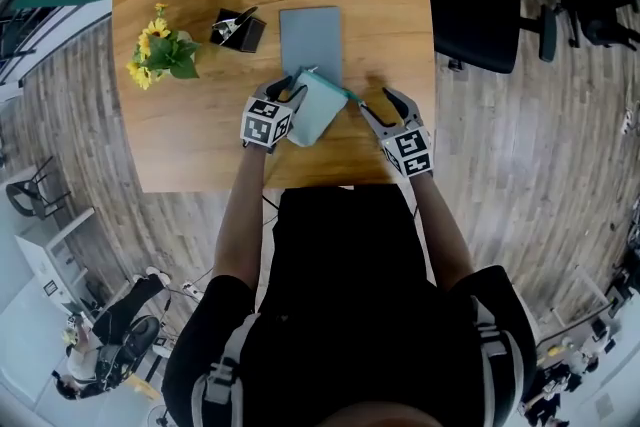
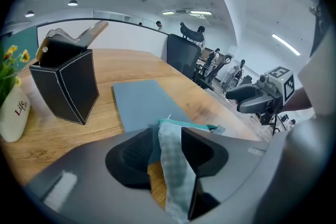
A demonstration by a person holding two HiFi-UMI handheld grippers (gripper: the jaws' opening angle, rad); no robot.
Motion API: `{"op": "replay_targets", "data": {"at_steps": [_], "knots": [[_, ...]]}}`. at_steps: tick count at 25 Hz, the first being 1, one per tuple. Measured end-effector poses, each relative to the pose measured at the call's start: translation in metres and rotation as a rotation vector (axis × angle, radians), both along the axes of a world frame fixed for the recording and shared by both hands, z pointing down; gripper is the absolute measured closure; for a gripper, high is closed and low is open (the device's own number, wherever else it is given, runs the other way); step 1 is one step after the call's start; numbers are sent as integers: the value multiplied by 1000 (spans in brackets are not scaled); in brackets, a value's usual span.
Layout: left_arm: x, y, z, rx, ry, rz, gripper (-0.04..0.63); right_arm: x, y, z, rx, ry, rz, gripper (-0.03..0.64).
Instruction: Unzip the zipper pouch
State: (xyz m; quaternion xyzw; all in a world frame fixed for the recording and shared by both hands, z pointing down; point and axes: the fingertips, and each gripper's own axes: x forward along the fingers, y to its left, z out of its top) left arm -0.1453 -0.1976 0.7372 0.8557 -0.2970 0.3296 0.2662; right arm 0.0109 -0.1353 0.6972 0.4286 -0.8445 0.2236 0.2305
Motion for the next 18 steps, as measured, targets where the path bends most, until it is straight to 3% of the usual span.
{"op": "replay_targets", "data": {"at_steps": [5,11,18], "knots": [[5,-3,13,-50,1,26,419,1,2,1,-17,-7,11,367],[10,0,17,-131,71,26,419,-3,2,0,-24,-11,14,374],[12,7,23,-193,88,38,464,-4,2,-1,-23,-17,17,379]]}}
